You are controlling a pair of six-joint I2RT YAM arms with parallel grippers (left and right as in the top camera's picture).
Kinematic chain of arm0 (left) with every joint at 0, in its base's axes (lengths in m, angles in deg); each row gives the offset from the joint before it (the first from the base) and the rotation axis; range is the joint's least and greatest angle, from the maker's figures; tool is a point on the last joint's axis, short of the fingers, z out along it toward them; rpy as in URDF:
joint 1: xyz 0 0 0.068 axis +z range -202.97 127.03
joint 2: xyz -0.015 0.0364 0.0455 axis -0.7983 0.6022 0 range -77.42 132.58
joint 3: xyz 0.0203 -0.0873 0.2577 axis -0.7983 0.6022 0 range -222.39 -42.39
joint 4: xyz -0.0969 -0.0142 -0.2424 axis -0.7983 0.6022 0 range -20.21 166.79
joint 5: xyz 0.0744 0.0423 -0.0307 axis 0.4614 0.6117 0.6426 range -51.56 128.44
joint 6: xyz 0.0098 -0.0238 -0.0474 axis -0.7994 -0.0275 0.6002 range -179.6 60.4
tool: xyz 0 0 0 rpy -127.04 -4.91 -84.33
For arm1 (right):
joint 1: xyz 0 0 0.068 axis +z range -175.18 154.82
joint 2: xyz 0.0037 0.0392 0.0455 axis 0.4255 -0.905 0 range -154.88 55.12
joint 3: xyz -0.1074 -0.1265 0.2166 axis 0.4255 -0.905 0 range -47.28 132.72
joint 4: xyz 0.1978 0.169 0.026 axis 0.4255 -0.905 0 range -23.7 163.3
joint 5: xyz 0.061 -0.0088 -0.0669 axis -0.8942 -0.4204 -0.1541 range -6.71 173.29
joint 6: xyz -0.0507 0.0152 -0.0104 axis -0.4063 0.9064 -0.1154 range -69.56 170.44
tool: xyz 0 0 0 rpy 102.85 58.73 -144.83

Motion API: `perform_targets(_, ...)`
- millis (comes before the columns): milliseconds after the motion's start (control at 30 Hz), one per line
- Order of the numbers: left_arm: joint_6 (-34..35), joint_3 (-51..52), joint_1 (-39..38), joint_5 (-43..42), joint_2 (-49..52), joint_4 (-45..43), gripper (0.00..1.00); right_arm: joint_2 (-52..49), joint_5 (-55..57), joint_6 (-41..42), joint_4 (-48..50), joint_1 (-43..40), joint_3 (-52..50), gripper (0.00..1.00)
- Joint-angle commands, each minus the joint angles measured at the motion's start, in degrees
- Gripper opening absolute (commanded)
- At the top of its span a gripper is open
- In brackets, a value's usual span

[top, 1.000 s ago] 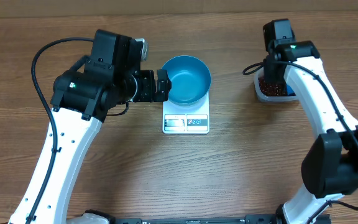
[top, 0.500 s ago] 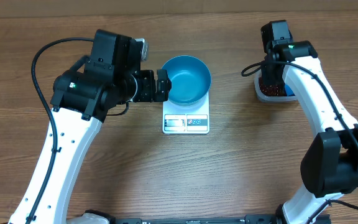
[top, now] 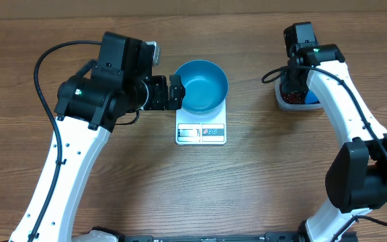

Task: Scoop item into bowl and weigh 150g on scale
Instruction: 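Lower the scoop with the right gripper into the red beans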

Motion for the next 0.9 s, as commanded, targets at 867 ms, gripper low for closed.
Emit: perform_targets(867,-1.3,-1.0,0.2,-0.1,-1.1,-0.2,0.99,-0.4,-25.0,2.5,-1.8,-9.7,-0.6,0.04)
